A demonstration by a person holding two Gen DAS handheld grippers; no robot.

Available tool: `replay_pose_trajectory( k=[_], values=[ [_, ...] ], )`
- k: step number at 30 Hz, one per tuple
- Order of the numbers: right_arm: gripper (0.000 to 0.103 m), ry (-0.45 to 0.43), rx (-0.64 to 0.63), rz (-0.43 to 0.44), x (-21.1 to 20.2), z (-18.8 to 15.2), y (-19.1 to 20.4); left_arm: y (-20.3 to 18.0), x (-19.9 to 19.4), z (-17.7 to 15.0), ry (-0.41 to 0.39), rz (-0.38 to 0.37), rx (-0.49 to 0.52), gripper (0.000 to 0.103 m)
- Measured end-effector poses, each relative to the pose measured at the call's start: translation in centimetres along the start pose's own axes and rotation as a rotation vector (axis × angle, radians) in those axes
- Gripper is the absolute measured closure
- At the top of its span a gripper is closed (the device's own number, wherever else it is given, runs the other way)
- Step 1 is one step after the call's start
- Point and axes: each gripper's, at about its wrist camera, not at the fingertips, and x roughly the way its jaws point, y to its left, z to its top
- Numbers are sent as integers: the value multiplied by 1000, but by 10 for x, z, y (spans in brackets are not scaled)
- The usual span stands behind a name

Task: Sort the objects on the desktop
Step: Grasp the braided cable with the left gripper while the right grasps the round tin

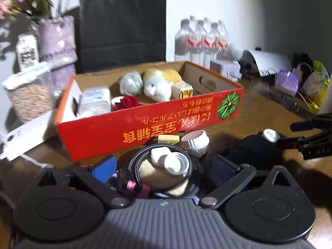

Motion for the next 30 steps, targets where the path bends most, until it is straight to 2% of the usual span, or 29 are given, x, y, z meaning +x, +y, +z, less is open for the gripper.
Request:
replay_pose_trajectory(
  k=[4, 6, 10, 12, 13, 16, 18, 20, 24, 30],
  values=[
    [34, 15, -2, 11, 16, 3, -6, 19, 25, 1, 85, -61, -63, 0],
    [34, 22, 1, 19, 22, 4, -7, 24, 32, 1, 103, -79, -89, 0],
    [36, 14, 16, 28, 29, 5, -7, 21, 41, 3, 132, -96, -63, 0],
    [54, 0, 7, 38, 27, 4, -6, 16, 46, 4, 141, -86, -13, 1],
    [64, -5, -2, 47, 25, 4, -4, 12, 46, 3, 143, -77, 14, 11],
    [65, -12, -20, 48, 23, 3, 0, 5, 38, 5, 140, -71, 32, 20],
    [65, -9, -8, 49, 21, 3, 0, 4, 33, 8, 135, -51, 23, 22],
    [65, -33, 16, 45, 13, 3, -2, 4, 24, 9, 113, -16, 15, 23],
    [65, -117, 39, 43, -19, 8, -3, 7, -6, 15, 46, 5, 3, 23],
    [65, -190, 41, 97, -79, 0, 18, 3, -83, 29, -85, 12, -62, 24]
  ],
)
